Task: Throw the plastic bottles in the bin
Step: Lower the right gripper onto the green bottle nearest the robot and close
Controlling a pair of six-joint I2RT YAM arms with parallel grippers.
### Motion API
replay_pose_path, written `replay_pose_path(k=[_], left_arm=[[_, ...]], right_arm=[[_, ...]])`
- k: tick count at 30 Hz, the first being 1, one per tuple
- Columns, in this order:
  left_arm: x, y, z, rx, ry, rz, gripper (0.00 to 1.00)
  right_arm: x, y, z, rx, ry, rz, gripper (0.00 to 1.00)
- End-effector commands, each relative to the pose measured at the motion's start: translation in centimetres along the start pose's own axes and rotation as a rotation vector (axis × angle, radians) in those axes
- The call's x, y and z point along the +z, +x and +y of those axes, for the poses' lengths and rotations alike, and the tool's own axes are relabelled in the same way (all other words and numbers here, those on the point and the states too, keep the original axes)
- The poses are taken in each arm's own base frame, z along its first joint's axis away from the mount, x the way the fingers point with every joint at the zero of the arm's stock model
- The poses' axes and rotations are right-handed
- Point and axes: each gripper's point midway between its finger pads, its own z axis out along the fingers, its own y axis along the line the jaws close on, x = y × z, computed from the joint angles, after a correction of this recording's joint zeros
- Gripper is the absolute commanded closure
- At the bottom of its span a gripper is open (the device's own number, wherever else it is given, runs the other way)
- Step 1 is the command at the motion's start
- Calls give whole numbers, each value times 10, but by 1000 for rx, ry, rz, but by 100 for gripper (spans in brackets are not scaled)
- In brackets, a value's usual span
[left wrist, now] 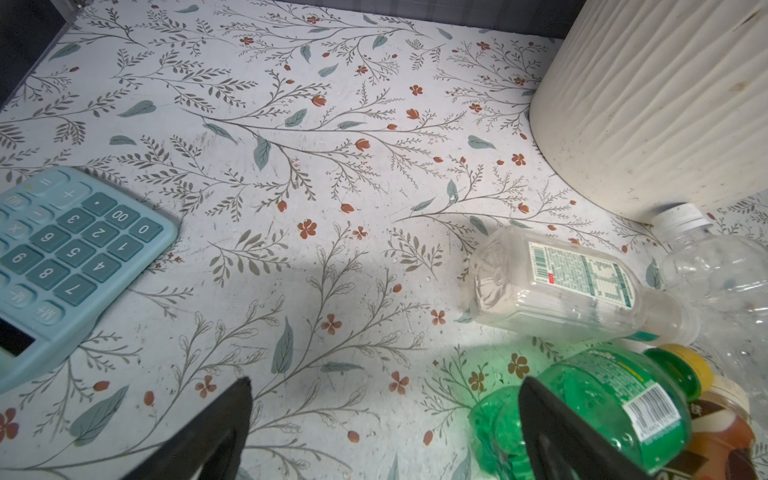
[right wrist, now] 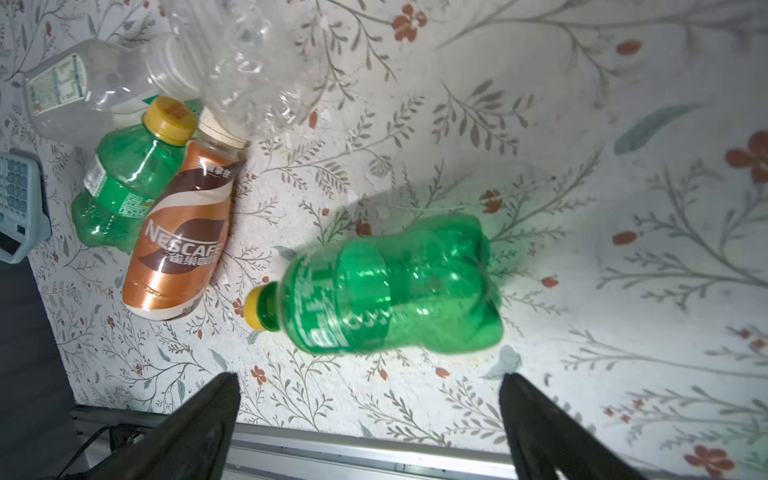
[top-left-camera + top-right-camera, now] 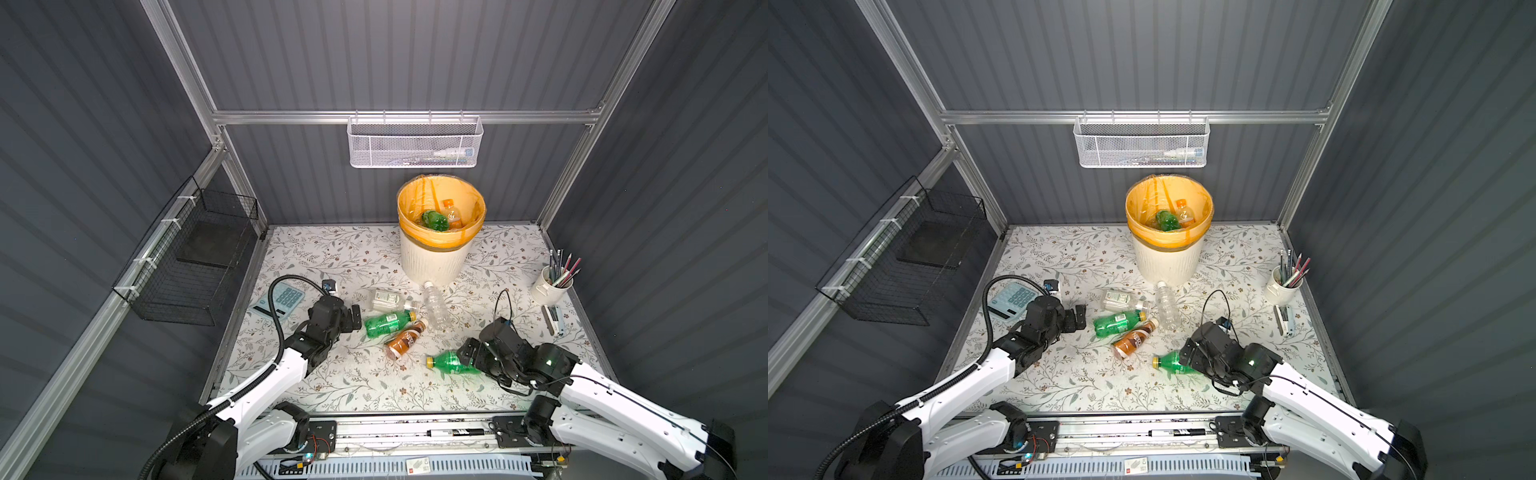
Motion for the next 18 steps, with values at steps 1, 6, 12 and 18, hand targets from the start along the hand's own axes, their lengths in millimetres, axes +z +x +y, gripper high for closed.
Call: replay_pose_path(k=[1, 6, 12, 18], left_arm=[[2, 2, 2, 8, -2, -3, 0], [3, 5, 2, 8, -1, 1, 0], [3, 5, 2, 13, -1, 4, 0], [4, 7, 1, 11, 1, 9, 0]], right_arm=[[7, 11, -1, 170, -49, 42, 1], [22, 13, 0, 272, -99, 40, 1], [35, 7, 9, 320, -164, 8, 1], [43, -5, 16, 369, -204, -45, 1]])
